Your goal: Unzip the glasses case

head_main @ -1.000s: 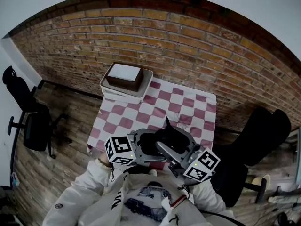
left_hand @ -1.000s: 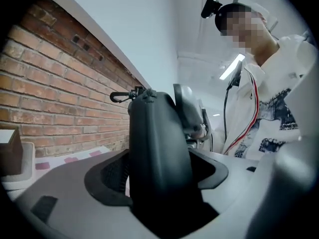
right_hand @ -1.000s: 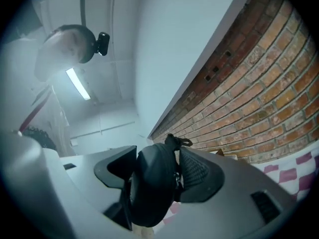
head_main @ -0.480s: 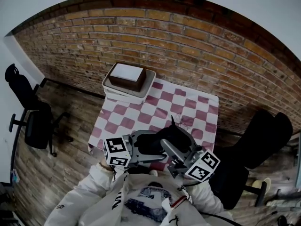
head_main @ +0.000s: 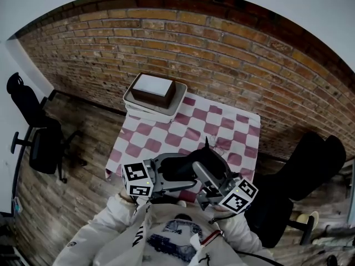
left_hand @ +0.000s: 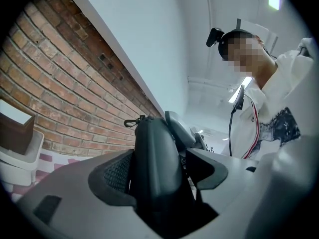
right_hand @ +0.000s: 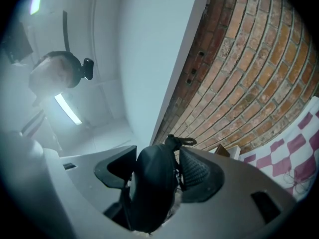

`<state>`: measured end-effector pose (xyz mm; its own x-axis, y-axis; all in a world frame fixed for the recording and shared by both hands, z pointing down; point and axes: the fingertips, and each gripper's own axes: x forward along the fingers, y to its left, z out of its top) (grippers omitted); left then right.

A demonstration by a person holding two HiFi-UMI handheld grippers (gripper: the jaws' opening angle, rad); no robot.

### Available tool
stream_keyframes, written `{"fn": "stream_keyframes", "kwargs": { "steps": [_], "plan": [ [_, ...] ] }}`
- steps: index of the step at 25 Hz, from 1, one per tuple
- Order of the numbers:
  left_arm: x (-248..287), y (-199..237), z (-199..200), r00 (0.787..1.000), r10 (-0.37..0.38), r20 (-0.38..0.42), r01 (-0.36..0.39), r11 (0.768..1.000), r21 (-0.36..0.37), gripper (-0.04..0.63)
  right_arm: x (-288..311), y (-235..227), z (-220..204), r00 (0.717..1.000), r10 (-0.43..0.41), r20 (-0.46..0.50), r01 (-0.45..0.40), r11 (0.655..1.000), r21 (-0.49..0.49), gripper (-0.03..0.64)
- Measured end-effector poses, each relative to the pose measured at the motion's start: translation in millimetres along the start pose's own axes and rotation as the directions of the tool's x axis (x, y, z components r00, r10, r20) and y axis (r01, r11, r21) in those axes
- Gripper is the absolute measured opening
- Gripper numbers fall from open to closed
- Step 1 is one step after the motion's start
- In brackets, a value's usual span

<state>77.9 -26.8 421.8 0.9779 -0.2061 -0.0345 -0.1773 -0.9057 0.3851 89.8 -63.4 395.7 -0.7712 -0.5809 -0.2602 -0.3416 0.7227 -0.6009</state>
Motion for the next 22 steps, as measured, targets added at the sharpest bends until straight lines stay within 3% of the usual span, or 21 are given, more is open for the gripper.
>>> {"fn": "stream_keyframes", "kwargs": {
  "steps": [4,13,22],
  "plan": [
    [-9,7,0,1.0,0.006,0.01,-0.006,1.0,-0.002,0.298,11,2,-5,1.0,0.002,-0.015,-0.002,1.0,-0.01,0.283],
    [-38,22,12,1.0,-0.001,0.029,0.001,1.0,-0.005,0.281,44,9,-16,0.999,0.01,-0.041,-0.012,0.999,-0.052,0.284],
    [-53,33,25,0.993,-0.014,-0.116,0.027,0.993,0.116,0.275,61,15,-13,0.999,-0.016,-0.036,0.01,0.989,-0.148,0.284]
  ]
}}
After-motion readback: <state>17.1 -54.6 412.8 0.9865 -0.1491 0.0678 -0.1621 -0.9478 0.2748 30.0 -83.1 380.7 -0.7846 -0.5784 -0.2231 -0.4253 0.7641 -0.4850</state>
